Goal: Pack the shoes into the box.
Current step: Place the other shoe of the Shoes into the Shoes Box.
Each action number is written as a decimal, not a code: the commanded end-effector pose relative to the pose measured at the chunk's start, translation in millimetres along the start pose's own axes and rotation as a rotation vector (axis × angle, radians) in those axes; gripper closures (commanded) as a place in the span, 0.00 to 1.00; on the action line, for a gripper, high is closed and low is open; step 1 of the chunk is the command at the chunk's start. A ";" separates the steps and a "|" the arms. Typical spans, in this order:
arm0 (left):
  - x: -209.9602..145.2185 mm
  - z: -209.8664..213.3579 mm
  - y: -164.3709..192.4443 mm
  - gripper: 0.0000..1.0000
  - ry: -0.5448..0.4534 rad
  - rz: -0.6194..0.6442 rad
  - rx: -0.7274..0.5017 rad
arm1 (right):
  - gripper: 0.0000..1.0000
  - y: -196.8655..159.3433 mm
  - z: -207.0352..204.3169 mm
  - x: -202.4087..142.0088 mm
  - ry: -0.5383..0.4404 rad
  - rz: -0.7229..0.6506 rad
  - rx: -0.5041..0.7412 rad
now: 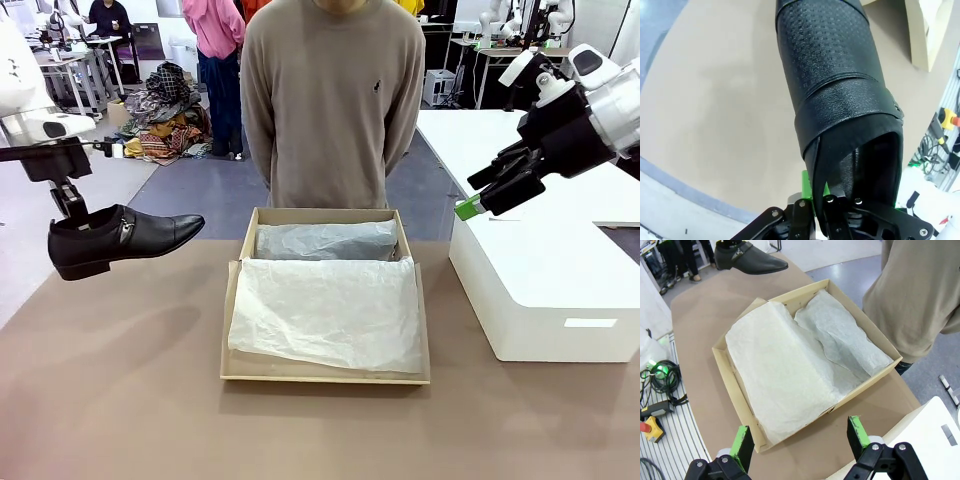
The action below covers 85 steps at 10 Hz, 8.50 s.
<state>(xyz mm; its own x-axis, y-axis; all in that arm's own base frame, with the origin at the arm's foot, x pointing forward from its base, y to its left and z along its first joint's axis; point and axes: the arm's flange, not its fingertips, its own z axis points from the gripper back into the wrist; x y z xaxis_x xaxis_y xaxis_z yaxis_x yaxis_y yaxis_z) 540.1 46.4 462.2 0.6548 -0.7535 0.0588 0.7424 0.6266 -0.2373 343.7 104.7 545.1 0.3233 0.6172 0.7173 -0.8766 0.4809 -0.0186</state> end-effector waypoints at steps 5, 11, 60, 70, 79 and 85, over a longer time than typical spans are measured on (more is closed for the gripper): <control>12.8 7.1 -41.9 1.00 -0.093 0.382 -0.002 | 0.00 -2.1 -0.9 -0.4 -0.023 0.010 0.015; 58.0 29.2 -126.5 1.00 -0.174 0.981 0.162 | 0.00 -2.1 -0.9 -0.4 -0.023 0.010 0.015; 380.2 -42.7 -373.9 1.00 -0.354 2.252 0.181 | 0.00 -2.1 -0.9 -0.4 -0.023 0.010 0.015; 412.9 -81.5 -365.8 1.00 -0.375 2.401 0.214 | 0.00 -2.1 -0.9 -0.4 -0.023 0.010 0.015; 415.4 -114.1 -353.4 1.00 -0.362 2.409 0.235 | 0.00 -2.1 -0.9 -0.4 -0.023 0.010 0.015; 417.9 -136.8 -349.6 1.00 -0.361 2.395 0.230 | 0.00 -2.1 -0.9 -0.4 -0.023 0.010 0.015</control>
<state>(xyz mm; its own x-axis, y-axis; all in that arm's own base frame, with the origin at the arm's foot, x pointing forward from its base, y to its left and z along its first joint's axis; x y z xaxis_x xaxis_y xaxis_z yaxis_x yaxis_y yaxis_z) 535.2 -509.2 431.1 0.0673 0.9968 0.0435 -0.9972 0.0686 -0.0297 343.8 104.4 545.2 0.3239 0.6177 0.7166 -0.8758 0.4823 -0.0199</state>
